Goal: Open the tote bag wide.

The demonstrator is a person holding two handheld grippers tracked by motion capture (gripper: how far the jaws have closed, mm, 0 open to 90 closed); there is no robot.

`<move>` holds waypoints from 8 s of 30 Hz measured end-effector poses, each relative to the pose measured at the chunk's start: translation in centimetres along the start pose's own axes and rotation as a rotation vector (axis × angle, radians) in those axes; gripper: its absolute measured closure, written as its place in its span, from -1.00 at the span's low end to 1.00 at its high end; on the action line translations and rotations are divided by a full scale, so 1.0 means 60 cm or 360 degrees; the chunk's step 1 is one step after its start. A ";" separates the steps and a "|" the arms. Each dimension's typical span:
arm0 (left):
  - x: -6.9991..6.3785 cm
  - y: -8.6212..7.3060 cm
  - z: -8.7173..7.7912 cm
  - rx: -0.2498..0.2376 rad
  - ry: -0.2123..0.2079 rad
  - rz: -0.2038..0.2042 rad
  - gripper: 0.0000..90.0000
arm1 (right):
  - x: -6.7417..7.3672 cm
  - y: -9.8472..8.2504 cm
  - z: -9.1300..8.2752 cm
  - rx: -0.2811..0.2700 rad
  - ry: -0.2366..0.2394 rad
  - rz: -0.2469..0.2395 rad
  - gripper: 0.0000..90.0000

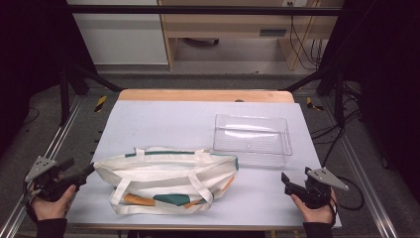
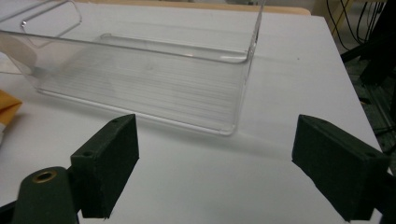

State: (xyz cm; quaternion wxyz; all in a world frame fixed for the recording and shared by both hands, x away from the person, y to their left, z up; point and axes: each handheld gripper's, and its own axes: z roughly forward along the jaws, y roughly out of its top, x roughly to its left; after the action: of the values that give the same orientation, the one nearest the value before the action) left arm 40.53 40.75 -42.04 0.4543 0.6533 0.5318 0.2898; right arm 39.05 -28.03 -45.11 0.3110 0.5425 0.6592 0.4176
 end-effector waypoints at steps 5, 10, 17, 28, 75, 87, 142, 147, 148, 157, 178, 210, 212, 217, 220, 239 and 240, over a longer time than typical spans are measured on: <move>0.001 0.009 -0.008 -0.0030 -0.0010 -0.0008 -0.58 | 0.022 0.022 -0.016 -0.0088 0.0092 -0.0027 -0.55; 0.003 0.024 -0.023 -0.0107 -0.0033 -0.0051 -0.52 | 0.053 0.044 -0.019 -0.0108 0.0168 -0.0091 -0.49; -0.020 0.039 -0.032 -0.0152 -0.0110 -0.0031 -0.45 | 0.087 0.070 -0.021 -0.0148 0.0272 -0.0143 -0.47; -0.060 0.066 -0.027 -0.0130 -0.0209 0.0063 -0.34 | 0.150 0.123 -0.028 -0.0213 0.0488 -0.0236 -0.40; -0.083 0.042 0.064 0.0282 -0.0410 0.0123 0.90 | 0.444 0.098 0.109 0.0218 0.0923 -0.0744 -0.15; -0.083 0.042 0.062 0.0266 -0.0420 0.0096 0.90 | 0.437 0.097 0.116 0.0293 0.1059 -0.0706 0.89; -0.119 0.032 0.098 0.0193 -0.0232 0.0189 0.94 | 0.376 0.065 0.078 0.0278 0.0927 -0.0571 0.49; -0.124 0.041 0.099 0.0096 -0.0185 0.0139 0.94 | 0.368 0.040 0.084 0.0385 0.0904 -0.0601 0.67; -0.127 0.042 0.100 0.0082 -0.0169 0.0139 0.94 | 0.364 0.035 0.085 0.0400 0.0900 -0.0601 0.69; -0.130 0.018 0.121 0.0140 -0.0087 0.0116 0.93 | 0.352 -0.006 0.096 0.0405 0.0944 -0.0542 0.88; -0.196 0.021 0.002 0.0079 -0.0303 0.0284 0.99 | 0.388 0.097 0.080 0.0120 0.0900 -0.0520 0.51; -0.208 -0.072 0.042 0.0420 -0.0326 0.0395 0.99 | 0.400 0.074 0.134 0.0221 0.0737 -0.0645 0.63; -0.209 -0.074 0.045 0.0443 -0.0318 0.0406 0.99 | 0.401 0.074 0.134 0.0223 0.0733 -0.0642 0.80; -0.211 -0.079 0.047 0.0471 -0.0311 0.0413 0.99 | 0.401 0.075 0.134 0.0234 0.0731 -0.0629 1.00; -0.210 -0.080 0.049 0.0486 -0.0317 0.0410 0.99 | 0.401 0.079 0.132 0.0215 0.0696 -0.0622 1.00; -0.212 -0.083 0.052 0.0522 -0.0313 0.0434 0.99 | 0.392 0.075 0.204 0.0296 0.0447 -0.0580 0.99; -0.211 -0.083 0.051 0.0522 -0.0314 0.0434 0.99 | 0.391 0.075 0.206 0.0298 0.0448 -0.0578 0.99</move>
State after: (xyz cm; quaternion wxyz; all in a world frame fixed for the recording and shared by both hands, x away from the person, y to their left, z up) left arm 37.65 27.84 -46.52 0.3485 0.8094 0.4315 0.1930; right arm 46.63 -2.22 -45.77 0.2344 0.3781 0.8186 0.3634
